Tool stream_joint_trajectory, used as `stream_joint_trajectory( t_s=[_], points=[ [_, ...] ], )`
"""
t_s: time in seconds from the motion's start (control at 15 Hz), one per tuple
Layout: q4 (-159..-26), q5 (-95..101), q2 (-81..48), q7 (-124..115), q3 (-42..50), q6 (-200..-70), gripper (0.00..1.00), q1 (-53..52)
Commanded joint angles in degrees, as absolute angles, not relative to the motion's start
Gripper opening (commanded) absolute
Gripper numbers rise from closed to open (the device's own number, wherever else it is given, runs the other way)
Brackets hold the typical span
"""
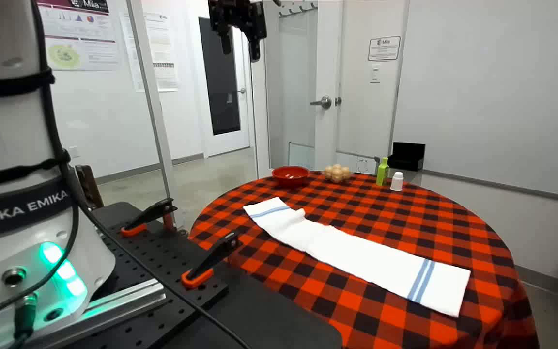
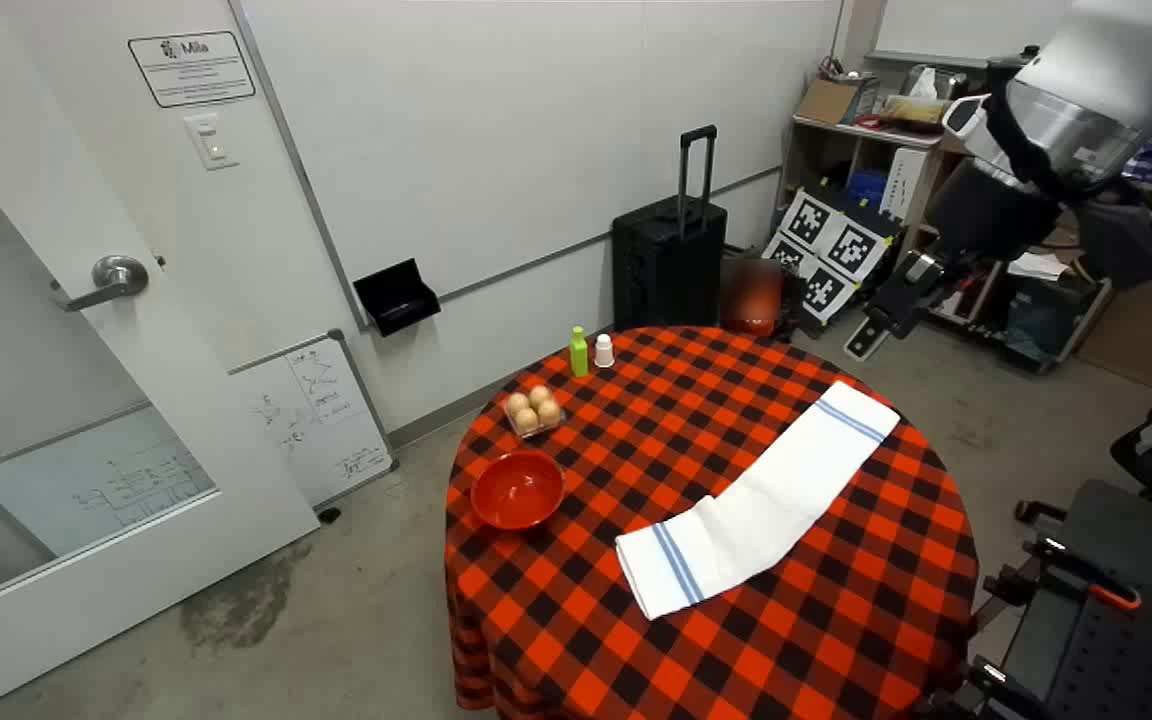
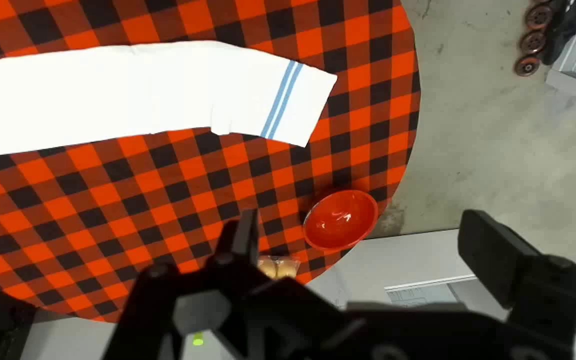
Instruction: Fold the white towel two times over
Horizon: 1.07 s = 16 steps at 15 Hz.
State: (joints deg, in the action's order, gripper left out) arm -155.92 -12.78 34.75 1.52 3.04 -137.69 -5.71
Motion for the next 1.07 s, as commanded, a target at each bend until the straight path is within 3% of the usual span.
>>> stream_joint_trajectory(
  t_s=[0.0,0.4,1.0],
  points=[
    [-155.83,-13.03,34.75,1.71,2.71,-137.52,1.0,-5.35],
    [-153.53,-14.04,29.63,7.69,6.07,-138.49,1.0,-6.43],
    [-137.43,-15.05,7.09,20.52,12.07,-142.13,1.0,-4.42]
  ],
)
